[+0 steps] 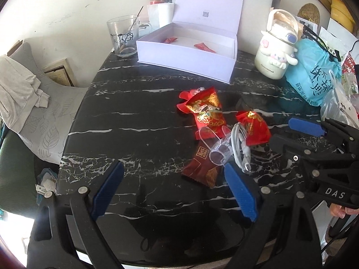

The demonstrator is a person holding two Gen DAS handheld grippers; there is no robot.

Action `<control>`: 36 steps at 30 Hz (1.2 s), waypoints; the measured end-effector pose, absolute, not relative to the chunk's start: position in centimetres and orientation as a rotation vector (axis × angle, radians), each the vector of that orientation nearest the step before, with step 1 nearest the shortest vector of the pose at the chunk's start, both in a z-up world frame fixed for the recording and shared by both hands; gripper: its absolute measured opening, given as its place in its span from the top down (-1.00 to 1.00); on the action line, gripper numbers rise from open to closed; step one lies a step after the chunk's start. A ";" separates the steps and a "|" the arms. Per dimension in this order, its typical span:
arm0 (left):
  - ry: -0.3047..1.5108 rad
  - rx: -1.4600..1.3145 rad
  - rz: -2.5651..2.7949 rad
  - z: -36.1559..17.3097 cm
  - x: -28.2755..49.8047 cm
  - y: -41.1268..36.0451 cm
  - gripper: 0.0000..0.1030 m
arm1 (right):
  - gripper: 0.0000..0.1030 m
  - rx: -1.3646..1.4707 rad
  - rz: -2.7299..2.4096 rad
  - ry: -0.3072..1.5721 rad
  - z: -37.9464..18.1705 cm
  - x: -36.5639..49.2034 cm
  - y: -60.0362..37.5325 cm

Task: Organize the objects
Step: 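Grasp the dark red Kiss-printed candy packet with the right tool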

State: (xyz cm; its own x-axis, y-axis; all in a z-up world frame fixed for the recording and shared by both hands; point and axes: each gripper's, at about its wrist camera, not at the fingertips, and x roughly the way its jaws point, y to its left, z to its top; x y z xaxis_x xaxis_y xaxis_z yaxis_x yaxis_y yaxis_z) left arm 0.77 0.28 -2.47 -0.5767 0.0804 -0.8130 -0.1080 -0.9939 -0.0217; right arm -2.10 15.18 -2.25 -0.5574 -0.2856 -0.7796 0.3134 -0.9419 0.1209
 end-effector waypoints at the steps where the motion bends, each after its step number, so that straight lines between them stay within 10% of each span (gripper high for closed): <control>1: 0.055 -1.396 2.692 -2.7 0.6 0.4 -0.77 | -0.22 1.252 -2.505 0.036 -2.4 -2.4 15.2; 17: 0.133 -1.441 2.593 -4.8 -0.7 1.4 -0.76 | -0.21 1.293 -2.452 -0.020 -4.4 -5.5 15.1; 25: 0.152 -1.427 2.552 -5.6 -1.6 2.1 -0.74 | 0.21 1.288 -2.413 -0.026 -4.8 -5.4 15.5; 36: 0.226 -1.367 2.471 -5.8 -2.0 3.1 0.31 | 0.29 1.279 -2.411 -0.061 -4.7 -4.1 16.9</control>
State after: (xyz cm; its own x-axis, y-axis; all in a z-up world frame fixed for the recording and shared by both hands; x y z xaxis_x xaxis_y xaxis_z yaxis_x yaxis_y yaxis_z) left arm -1.97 3.14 -5.76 -0.4980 0.1902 -0.8460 -0.3406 -0.9401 -0.0108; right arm -4.13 16.92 -4.68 -0.4962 -0.3733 -0.7839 0.3332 -0.9156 0.2251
